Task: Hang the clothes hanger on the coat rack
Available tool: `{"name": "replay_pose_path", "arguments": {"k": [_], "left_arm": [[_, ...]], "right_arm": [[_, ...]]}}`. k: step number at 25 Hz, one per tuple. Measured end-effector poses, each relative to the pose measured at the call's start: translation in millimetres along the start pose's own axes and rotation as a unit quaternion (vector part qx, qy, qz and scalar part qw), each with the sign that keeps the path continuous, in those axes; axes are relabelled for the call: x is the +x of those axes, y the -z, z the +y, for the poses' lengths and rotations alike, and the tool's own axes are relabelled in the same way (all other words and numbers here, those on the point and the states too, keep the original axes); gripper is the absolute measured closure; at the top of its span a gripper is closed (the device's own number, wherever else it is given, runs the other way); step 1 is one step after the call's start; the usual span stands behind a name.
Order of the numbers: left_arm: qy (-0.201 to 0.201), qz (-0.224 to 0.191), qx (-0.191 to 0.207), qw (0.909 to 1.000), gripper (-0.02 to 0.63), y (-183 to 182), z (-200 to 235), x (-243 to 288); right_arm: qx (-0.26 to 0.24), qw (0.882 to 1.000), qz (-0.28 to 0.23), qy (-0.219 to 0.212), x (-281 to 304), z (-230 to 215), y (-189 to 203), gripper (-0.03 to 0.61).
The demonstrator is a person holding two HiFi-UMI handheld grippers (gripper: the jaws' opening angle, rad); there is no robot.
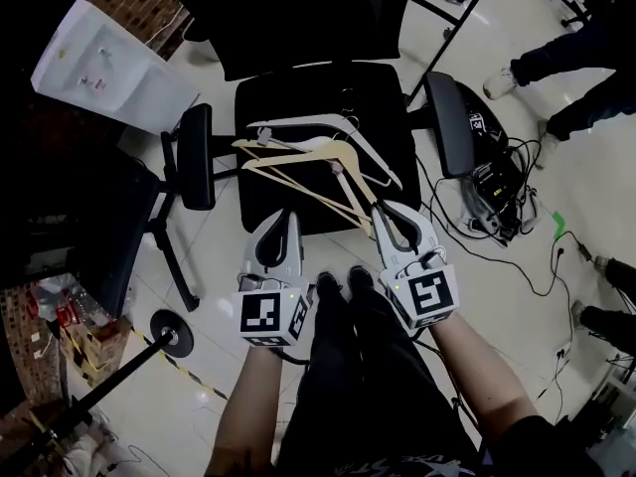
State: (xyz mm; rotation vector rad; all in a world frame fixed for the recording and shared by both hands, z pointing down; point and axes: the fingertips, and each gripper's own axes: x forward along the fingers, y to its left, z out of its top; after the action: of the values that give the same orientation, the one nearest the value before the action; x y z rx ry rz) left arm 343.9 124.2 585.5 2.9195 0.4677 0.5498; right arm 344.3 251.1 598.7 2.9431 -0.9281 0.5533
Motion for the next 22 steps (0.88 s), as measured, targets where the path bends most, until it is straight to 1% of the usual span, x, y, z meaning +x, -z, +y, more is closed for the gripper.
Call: {"name": "replay_pose_path", "arguments": {"k": [3,6,8,10,13,15,18,20,22], "left_arm": [[-0.004,0.025,-0.011,0.9996,0.609,27.6,10.2,16.6],[-0.01,0.048,-0.028,0.9984,0.609,54.9,21.0,35.8],[-0.01,0.06,-0.037,0.9975,0.609,72.5,26.2,46.5],[-0.01,0.07,-0.043,0.9966,0.609,87.5,29.1,54.9],[-0.009,0.083,-0.047,0.9954,0.609,105.0,30.8,64.5],[-0.009,0.09,-0.047,0.9947,0.609,113.5,31.9,69.0],[-0.011,0.1,-0.052,0.9936,0.609,124.9,31.5,73.1],[-0.011,0.104,-0.057,0.9929,0.609,130.0,29.9,74.6],[-0.009,0.103,-0.063,0.9926,0.609,131.4,27.4,75.9]], "right_arm": [[0.016,0.999,0.026,0.013,11.9,-8.7,29.9,0.551],[0.022,0.998,0.045,0.035,27.2,-22.1,55.4,0.551],[0.023,0.997,0.056,0.051,37.3,-31.3,74.4,0.567],[0.029,0.995,0.072,0.058,46.0,-38.8,95.7,0.566],[0.04,0.993,0.095,0.055,54.2,-46.3,122.7,0.565],[0.048,0.992,0.107,0.051,58.7,-47.6,135.3,0.541],[0.051,0.99,0.122,0.044,63.8,-46.9,148.4,0.524],[0.049,0.989,0.138,0.036,66.5,-45.4,157.8,0.506],[0.051,0.986,0.158,0.025,69.7,-44.3,169.1,0.465]]}}
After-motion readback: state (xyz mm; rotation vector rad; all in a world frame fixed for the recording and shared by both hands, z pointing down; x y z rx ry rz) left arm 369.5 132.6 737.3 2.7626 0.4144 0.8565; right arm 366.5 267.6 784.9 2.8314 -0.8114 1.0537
